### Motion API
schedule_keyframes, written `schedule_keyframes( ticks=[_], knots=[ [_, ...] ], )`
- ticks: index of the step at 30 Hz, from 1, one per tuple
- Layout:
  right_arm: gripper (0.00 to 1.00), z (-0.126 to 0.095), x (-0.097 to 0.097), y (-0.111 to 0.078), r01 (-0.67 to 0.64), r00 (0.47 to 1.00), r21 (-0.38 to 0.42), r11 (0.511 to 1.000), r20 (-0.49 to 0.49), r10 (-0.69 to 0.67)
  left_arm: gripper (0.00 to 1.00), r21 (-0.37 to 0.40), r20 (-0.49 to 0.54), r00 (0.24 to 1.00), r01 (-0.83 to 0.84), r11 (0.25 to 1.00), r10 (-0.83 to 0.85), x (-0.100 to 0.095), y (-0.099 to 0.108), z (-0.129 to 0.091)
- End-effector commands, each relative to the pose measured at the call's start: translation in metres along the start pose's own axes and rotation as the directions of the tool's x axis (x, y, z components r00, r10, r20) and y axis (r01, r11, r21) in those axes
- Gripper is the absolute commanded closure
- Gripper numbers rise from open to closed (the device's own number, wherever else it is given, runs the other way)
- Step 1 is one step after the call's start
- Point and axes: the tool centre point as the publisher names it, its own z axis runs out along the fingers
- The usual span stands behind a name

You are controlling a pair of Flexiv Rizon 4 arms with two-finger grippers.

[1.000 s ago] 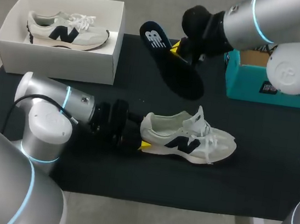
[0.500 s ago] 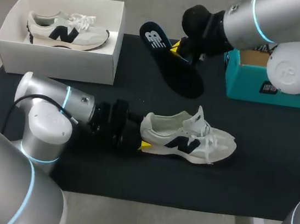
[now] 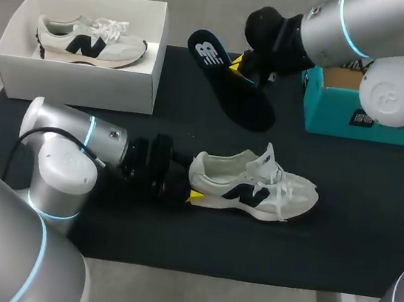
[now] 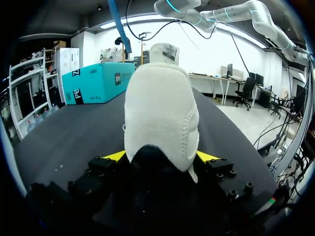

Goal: Take the shoe out of the shoebox, open the shoe tongue, remove and reinsert the insole, then place the shoe into the shoebox

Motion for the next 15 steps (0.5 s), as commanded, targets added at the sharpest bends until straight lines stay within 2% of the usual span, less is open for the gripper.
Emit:
schedule_keyframes(
  ticks=[1, 4, 9, 13, 15],
  knots=[
    [1.00, -0.004, 0.002, 0.004, -0.022, 0.999, -0.019, 1.000, 0.023, 0.023, 1.00, -0.003, 0.001, 1.000, 0.000, 1.000, 0.000, 0.000, 0.002, 0.002],
    [1.00, -0.017, 0.005, 0.019, -0.105, 0.989, -0.092, 0.990, 0.096, 0.114, 1.00, -0.003, 0.001, 1.000, 0.000, 1.000, 0.000, 0.000, 0.002, 0.002],
    [1.00, -0.039, 0.010, 0.044, -0.222, 0.949, -0.170, 0.960, 0.188, 0.253, 1.00, -0.003, 0.001, 1.000, 0.000, 1.000, 0.000, 0.000, 0.002, 0.002],
    [1.00, -0.056, 0.019, 0.066, -0.300, 0.923, -0.247, 0.922, 0.168, 0.345, 1.00, -0.003, 0.001, 1.000, 0.000, 1.000, 0.000, 0.000, 0.002, 0.002],
    [1.00, -0.064, 0.025, 0.073, -0.310, 0.924, -0.249, 0.917, 0.146, 0.352, 1.00, -0.003, 0.001, 1.000, 0.000, 1.000, 0.000, 0.000, 0.002, 0.002]
  ],
)
